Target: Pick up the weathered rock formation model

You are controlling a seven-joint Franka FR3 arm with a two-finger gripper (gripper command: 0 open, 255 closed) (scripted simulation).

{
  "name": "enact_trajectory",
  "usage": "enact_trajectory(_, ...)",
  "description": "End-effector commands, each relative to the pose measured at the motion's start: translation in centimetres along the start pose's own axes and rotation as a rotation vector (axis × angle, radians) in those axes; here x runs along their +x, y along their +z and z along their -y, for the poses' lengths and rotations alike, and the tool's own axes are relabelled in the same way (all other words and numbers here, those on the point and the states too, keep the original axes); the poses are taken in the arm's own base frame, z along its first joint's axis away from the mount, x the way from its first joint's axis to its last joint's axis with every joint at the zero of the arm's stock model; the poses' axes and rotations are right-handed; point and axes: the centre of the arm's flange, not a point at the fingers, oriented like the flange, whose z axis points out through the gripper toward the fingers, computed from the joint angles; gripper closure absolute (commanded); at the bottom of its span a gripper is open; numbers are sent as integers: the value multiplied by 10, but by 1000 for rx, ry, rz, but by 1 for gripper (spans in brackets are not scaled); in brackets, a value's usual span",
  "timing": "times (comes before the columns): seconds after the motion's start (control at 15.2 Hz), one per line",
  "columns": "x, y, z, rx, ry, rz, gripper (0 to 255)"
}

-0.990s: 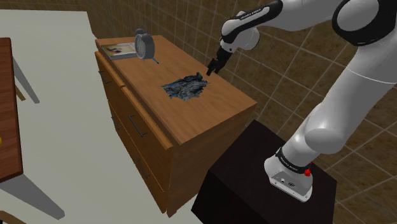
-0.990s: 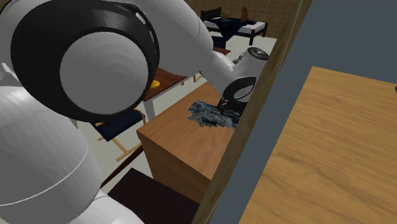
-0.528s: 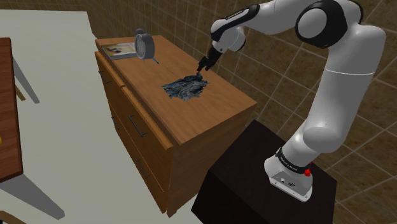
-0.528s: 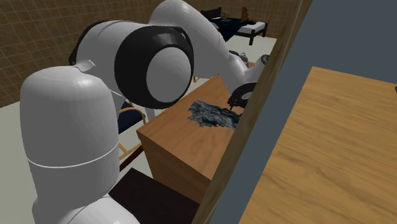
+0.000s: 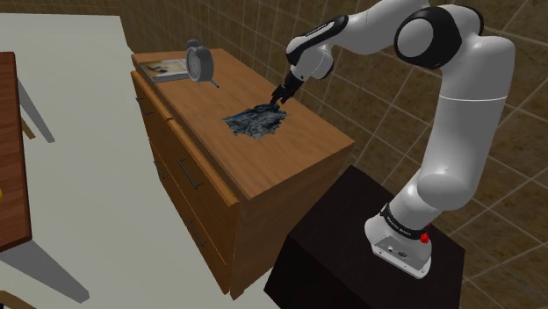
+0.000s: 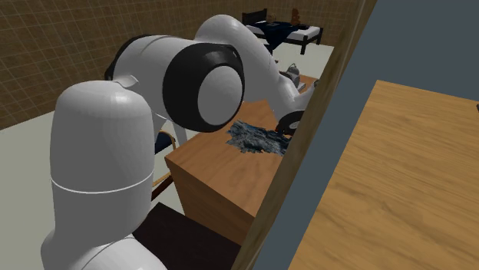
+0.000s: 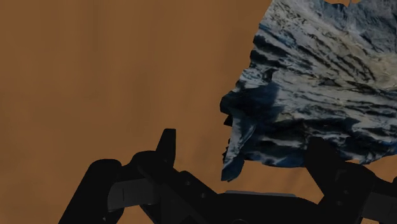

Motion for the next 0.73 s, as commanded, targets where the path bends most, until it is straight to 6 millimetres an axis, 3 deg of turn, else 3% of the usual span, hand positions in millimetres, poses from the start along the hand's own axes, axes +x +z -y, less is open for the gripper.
enact_trajectory(0.0,-1,4,0,0,0,0,0)
enact_trajectory(0.07,0,5,-1,0,0,0,255)
enact_trajectory(0.66,-1,4,0,0,0,0,255)
